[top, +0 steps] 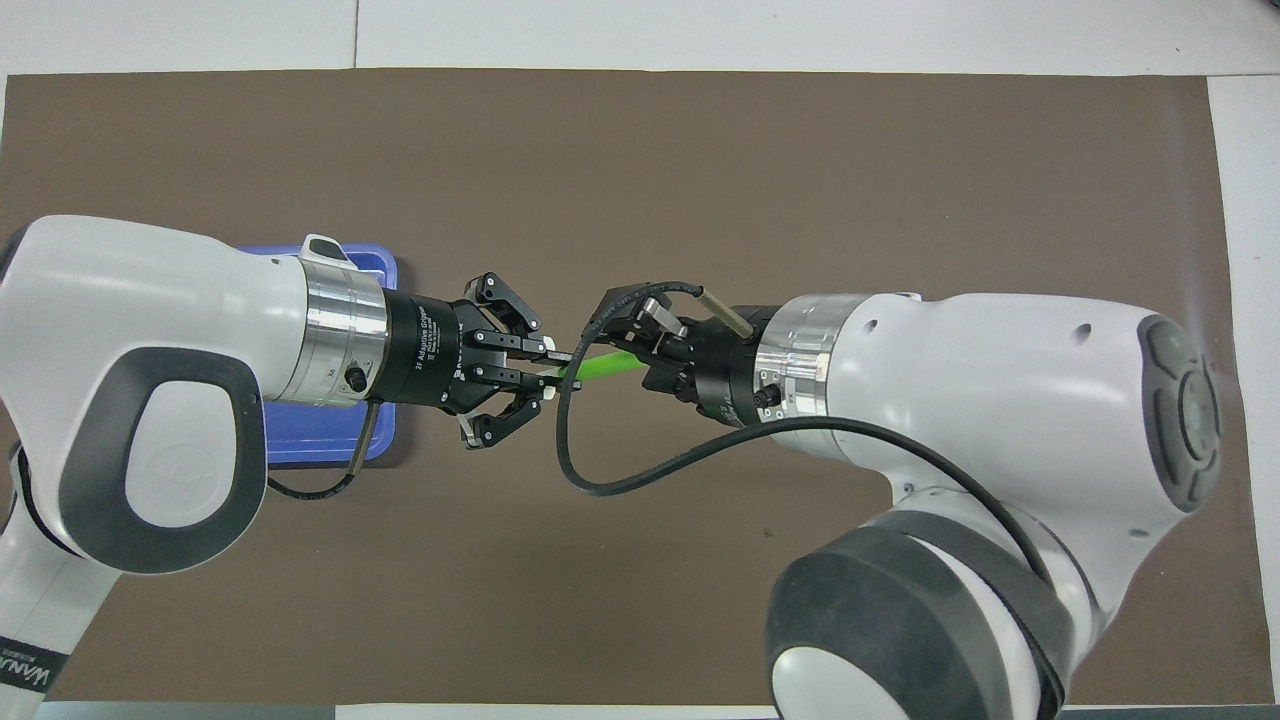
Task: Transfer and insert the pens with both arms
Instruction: 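Close the right gripper on the green pen and open the left gripper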
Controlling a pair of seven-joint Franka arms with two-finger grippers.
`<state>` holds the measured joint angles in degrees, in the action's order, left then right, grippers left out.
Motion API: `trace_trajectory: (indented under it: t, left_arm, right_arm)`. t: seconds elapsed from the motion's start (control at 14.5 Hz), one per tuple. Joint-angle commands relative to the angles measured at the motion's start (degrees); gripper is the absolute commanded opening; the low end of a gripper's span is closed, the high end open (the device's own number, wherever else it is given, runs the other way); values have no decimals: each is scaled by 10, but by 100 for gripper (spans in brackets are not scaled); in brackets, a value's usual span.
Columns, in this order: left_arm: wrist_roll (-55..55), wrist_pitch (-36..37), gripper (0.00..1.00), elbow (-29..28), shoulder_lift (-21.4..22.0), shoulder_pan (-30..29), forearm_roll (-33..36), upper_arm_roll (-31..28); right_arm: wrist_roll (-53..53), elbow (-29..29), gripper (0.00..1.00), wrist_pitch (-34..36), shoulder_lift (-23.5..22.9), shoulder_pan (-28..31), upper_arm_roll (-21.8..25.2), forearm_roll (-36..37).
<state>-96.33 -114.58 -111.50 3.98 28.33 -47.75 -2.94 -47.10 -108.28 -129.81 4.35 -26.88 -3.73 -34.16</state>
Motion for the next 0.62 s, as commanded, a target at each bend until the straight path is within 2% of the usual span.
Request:
trace_trajectory:
  t: [0.0,0.14,0.28,0.35,0.55]
  left_arm:
    - [-6,-17,0,-26,22,8,-15,-6]
    - [-6,-20,0,-27,22,9,-15,-6]
    - [-6,-21,0,-30,23,9,-15,-6]
    - [-6,-22,0,-30,24,9,-15,-6]
    - [-6,-22,0,-30,25,9,-15,-6]
  right_arm:
    - [13,-14,57,-9,10,1,0,-9]
    - [14,-14,45,-9,10,3,0,-9]
    - [14,-14,44,-10,9,4,0,-9]
    - [14,-14,38,-10,9,5,0,-9]
    - [13,-14,0,-8,9,6,1,-9]
